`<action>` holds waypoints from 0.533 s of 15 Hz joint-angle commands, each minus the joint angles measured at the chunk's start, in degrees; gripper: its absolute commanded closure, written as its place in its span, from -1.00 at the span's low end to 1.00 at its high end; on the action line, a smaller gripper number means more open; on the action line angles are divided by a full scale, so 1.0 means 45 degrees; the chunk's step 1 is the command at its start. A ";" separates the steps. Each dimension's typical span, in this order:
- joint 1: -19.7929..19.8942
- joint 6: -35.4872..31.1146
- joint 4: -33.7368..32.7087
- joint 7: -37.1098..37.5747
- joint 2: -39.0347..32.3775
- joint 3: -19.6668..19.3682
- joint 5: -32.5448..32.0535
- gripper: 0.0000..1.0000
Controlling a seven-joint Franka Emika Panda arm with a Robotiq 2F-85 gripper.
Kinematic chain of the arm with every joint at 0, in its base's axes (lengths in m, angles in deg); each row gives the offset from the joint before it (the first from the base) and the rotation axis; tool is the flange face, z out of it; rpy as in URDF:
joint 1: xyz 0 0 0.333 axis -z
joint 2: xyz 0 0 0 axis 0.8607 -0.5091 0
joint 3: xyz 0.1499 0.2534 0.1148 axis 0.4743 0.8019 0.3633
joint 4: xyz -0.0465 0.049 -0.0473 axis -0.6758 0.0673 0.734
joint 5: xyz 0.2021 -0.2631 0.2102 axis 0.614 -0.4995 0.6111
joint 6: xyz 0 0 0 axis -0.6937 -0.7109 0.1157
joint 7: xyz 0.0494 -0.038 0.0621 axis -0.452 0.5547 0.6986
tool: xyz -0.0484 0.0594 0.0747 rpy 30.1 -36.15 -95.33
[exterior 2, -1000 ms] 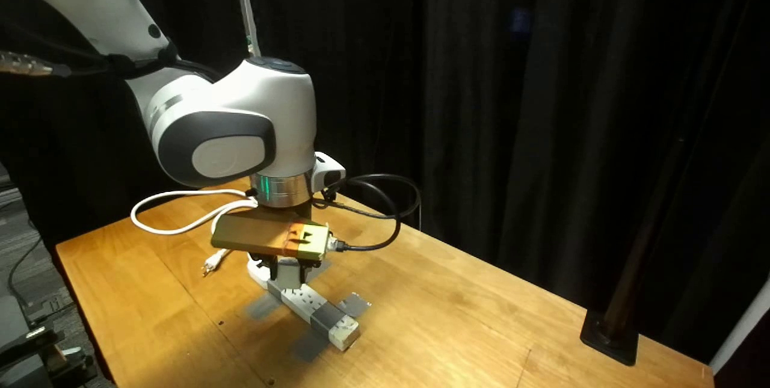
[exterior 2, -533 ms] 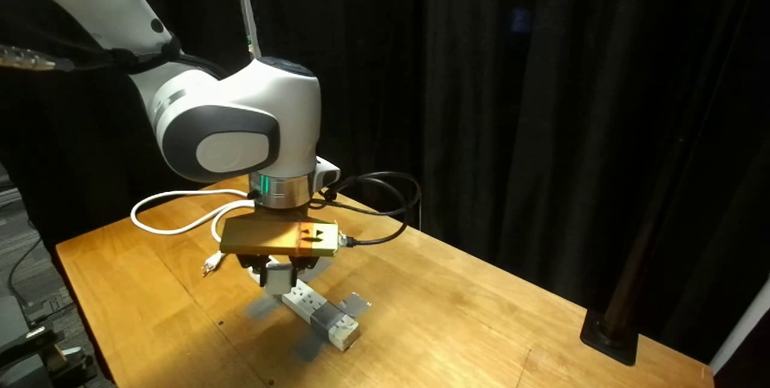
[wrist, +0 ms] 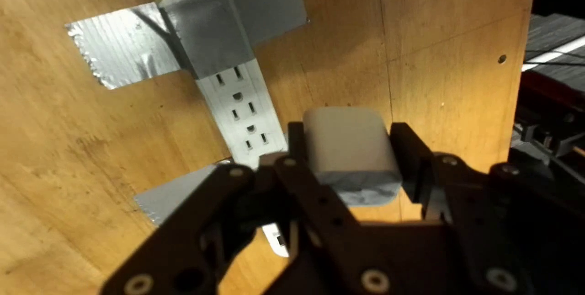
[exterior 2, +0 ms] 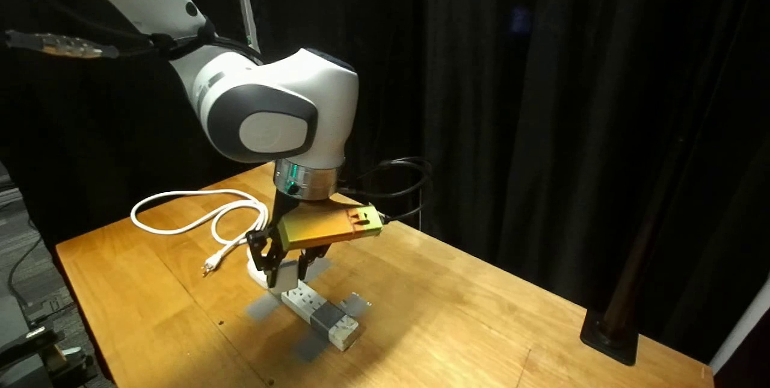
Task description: Plug the charger head into the extension cable
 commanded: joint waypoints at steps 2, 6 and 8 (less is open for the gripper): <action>-0.0657 0.0526 -0.1090 -0.2512 -0.1020 -0.0369 -0.0173 0.54; -0.0951 0.0186 -0.0858 -0.1958 -0.1152 -0.0579 0.0175 0.04; -0.0991 0.0185 -0.0928 -0.1951 -0.1256 -0.0577 0.0165 0.04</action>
